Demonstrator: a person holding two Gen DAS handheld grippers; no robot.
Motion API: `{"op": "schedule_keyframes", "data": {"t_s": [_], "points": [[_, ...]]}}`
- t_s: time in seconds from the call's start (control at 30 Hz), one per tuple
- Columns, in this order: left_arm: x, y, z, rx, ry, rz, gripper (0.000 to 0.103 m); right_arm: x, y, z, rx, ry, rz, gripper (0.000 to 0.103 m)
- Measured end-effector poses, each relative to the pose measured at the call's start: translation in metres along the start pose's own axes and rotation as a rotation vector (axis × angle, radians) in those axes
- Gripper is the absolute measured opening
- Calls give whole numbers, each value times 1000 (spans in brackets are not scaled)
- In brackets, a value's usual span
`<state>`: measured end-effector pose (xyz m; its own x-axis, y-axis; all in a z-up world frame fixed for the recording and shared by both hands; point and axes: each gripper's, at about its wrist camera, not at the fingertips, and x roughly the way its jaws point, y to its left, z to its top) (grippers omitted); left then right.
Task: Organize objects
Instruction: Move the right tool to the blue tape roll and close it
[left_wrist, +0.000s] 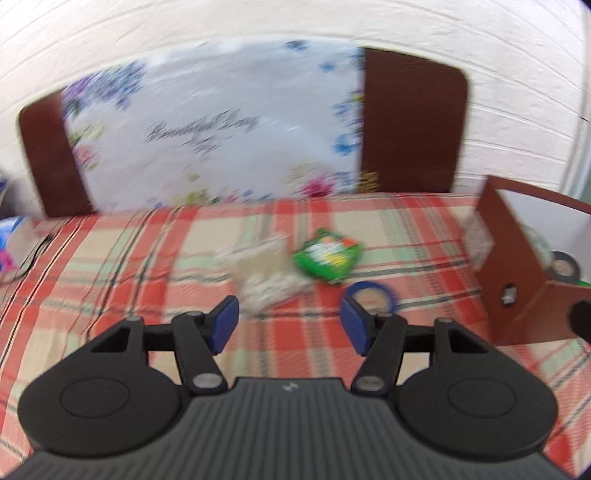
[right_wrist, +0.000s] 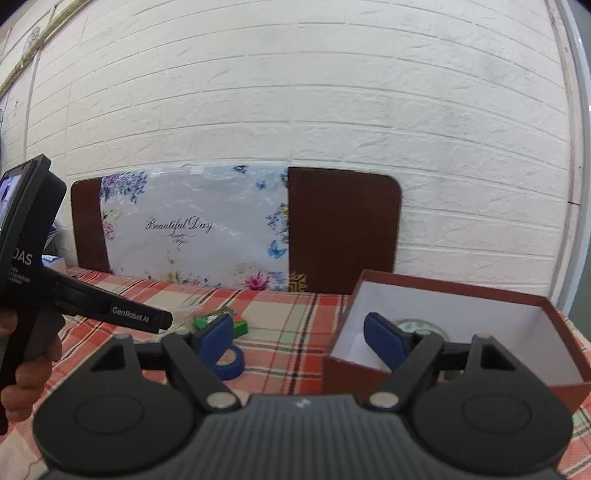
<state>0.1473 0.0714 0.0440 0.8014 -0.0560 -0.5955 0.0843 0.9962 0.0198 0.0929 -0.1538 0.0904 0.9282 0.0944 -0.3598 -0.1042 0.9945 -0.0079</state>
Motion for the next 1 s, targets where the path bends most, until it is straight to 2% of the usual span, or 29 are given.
{"op": "schedule_keyframes", "data": {"t_s": [0.07,0.17,0.27,0.33,0.47,0.67,0.7,0.73,0.77,0.87,1.0], "points": [[12,29,-16,-39,5,45,64,8,11,-5,-15,34,31,77],[25,60,-43,-46,-14,93,64,24,27,-12,-55,80,68,76],[36,75,-65,-64,12,75,66,47,41,-15,-85,127,105,73],[33,75,-78,-67,-49,82,72,69,50,-19,-108,162,112,73],[36,74,-78,-65,-63,70,76,112,59,-29,-119,217,102,73],[39,80,-81,-86,-75,49,77,175,61,-33,-97,276,94,74],[39,80,-81,-86,-75,47,77,186,61,-34,-90,301,91,73],[39,80,-81,-88,-74,46,77,194,60,-37,-73,327,95,63],[39,80,-80,-90,-74,44,77,196,58,-39,-39,323,106,60],[39,80,-80,-92,-73,43,78,181,59,-43,-28,329,121,59],[40,80,-80,-94,-71,42,79,126,58,-63,-71,343,174,59]]}}
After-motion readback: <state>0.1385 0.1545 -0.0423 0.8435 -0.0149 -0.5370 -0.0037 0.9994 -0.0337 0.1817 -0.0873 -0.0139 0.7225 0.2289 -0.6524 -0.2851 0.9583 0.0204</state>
